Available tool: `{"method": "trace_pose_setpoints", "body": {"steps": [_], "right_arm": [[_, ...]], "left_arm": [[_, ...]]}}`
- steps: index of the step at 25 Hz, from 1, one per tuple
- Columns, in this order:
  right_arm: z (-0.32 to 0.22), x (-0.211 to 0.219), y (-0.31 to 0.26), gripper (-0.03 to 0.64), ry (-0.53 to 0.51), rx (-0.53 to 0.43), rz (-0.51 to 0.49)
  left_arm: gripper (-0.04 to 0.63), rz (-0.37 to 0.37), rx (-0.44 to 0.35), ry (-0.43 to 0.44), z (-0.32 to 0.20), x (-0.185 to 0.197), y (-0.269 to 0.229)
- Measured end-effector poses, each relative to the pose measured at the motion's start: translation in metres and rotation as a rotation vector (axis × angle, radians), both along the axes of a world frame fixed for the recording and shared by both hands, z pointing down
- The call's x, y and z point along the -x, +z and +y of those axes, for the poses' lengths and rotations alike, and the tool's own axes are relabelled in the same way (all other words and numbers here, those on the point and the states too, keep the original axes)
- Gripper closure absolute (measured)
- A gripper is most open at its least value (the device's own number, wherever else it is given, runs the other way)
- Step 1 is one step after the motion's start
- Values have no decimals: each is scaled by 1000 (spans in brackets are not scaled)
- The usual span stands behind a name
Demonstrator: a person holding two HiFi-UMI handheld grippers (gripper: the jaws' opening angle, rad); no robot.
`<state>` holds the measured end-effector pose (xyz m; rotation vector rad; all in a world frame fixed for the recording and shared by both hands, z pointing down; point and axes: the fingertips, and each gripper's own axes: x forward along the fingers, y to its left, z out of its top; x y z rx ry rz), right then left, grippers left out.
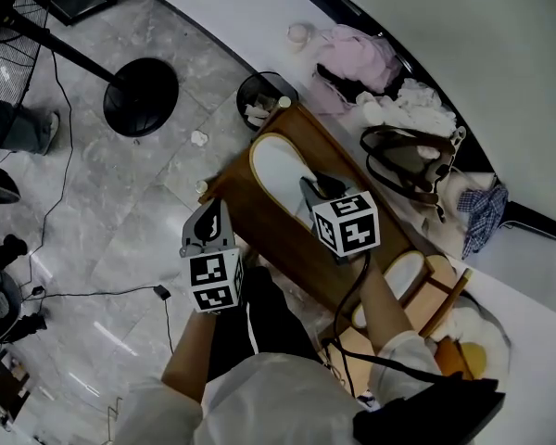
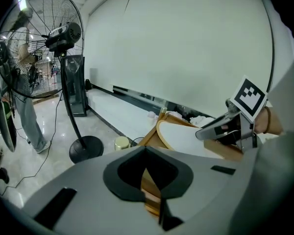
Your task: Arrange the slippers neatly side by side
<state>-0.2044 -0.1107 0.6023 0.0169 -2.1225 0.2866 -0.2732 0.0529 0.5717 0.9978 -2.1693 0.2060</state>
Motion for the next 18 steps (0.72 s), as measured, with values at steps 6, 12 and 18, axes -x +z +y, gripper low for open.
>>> {"method": "trace_pose_setpoints", "body": {"steps": [6, 12, 18], "right_arm": [[3, -1, 1, 534, 17, -6, -9], [5, -2, 1, 557, 29, -13, -8], [7, -5, 0, 563, 47, 8, -4]], "left_arm": [[591, 6, 0, 9, -2, -4, 4], [591, 12, 0, 14, -2, -7, 3], [591, 15, -2, 9, 1, -9, 2]]}}
